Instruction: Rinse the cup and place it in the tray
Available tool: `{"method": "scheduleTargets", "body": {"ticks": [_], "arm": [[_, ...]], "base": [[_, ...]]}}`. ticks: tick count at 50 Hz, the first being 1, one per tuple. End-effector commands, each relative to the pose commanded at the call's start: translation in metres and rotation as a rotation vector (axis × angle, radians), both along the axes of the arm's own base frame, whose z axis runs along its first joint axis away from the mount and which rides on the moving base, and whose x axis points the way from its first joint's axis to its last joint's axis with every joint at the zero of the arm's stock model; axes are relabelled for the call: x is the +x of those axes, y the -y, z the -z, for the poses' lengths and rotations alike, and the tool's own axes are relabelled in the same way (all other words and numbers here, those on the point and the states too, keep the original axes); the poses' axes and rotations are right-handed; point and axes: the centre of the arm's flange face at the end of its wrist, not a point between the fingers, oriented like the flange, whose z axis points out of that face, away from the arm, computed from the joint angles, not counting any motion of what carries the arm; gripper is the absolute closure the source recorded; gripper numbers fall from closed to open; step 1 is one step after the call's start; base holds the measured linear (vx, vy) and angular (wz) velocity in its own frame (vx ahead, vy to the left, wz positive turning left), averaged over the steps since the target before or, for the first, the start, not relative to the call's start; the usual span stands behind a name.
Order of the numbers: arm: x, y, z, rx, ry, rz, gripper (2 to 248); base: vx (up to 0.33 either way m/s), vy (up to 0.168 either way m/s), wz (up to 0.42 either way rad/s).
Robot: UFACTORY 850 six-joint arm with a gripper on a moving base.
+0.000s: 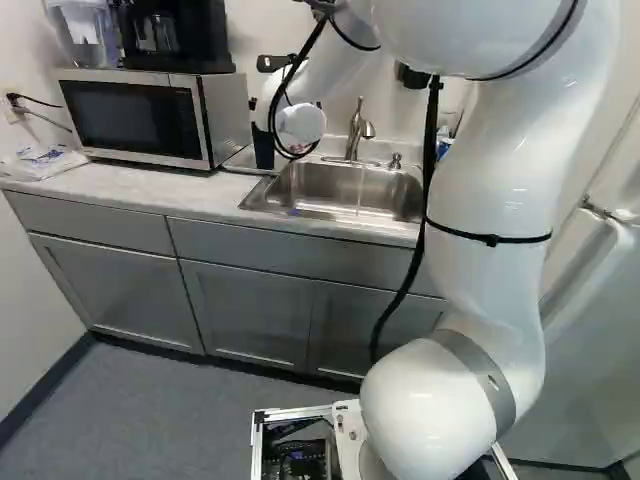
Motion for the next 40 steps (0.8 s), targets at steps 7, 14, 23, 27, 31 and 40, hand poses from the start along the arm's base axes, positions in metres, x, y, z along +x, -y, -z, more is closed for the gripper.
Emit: {"method": "scheduleTargets", "body": {"ticks": [7,14,23,27,31,40], "arm": [[-0.001,0.011,-0.008,0.004,0.012,0.017,3],[-0.001,0.023,-0.016,0.007,0.025,0.035,3],[-0.001,0.036,-0.026,0.012,0.041,0.057,3],[-0.002,0.043,-0.031,0.013,0.046,0.067,3],[-0.002,0.049,-0.035,0.014,0.047,0.076,3],[-0.002,0.063,-0.043,0.014,0.042,0.097,3]], "base": [[0.0,0.0,0.0],[0.0,0.0,0.0],[0.0,0.0,0.0],[0.0,0.0,0.0],[0.0,0.0,0.0],[0.0,0.0,0.0]]}}
